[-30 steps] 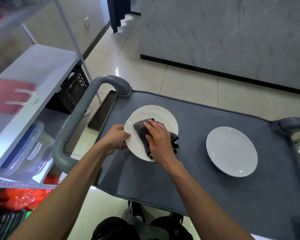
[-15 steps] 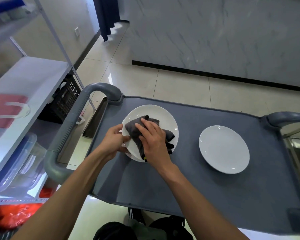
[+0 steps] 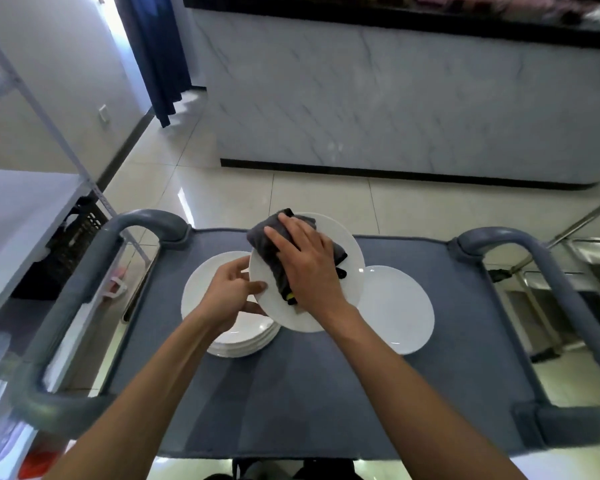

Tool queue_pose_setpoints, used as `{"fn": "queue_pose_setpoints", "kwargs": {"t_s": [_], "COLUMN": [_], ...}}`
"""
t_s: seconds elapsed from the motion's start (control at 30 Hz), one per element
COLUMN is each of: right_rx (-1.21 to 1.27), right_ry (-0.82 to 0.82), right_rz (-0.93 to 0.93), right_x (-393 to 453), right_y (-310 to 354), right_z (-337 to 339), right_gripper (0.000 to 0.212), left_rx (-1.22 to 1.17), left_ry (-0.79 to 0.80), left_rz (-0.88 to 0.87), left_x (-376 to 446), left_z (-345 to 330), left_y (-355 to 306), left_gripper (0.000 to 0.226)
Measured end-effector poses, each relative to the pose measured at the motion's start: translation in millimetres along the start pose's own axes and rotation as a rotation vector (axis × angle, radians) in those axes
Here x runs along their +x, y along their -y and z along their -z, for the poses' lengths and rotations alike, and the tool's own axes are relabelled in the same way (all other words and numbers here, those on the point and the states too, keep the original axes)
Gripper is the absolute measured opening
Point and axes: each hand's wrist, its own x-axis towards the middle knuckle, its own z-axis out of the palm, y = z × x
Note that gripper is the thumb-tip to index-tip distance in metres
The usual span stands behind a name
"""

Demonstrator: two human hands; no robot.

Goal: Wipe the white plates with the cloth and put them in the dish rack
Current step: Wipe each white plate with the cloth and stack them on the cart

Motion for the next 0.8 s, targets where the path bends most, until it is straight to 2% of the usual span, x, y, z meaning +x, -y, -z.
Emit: {"fn": "queue_pose_setpoints", "kwargs": {"t_s": [0.2,0.43,0.6,0.8], "right_rx": [-0.076,-0.144,-0.17,-0.065], "right_ry": [-0.132,-0.128,-0.147,-0.171], "right_rz": [-0.174,-0.325,-0.392,-0.51], "right_x": [2.0,-14.1,-29.0,-46.3], "right_y": [-53.8,-105.7,-127.0,-127.4], "right_z": [46.3,90.1,105.2,107.1], "right_gripper": [0.044,0.044,0.045,0.047], "left_rx": [-0.067,-0.193,-0.266,-0.323], "left_ry": [-0.046,-0.094,-0.109,-0.146], "left_rz": [-0.041,-0.086,-0.109,-0.153], "left_x": [8.5,20.8,30.0,37.8], "left_z": [-52.3,-107.6,-139.9,-167.3], "left_y": [-6.8,-7.9,-14.8,-25.6], "left_gripper": [0.042,0.043,0.052,0.041]}}
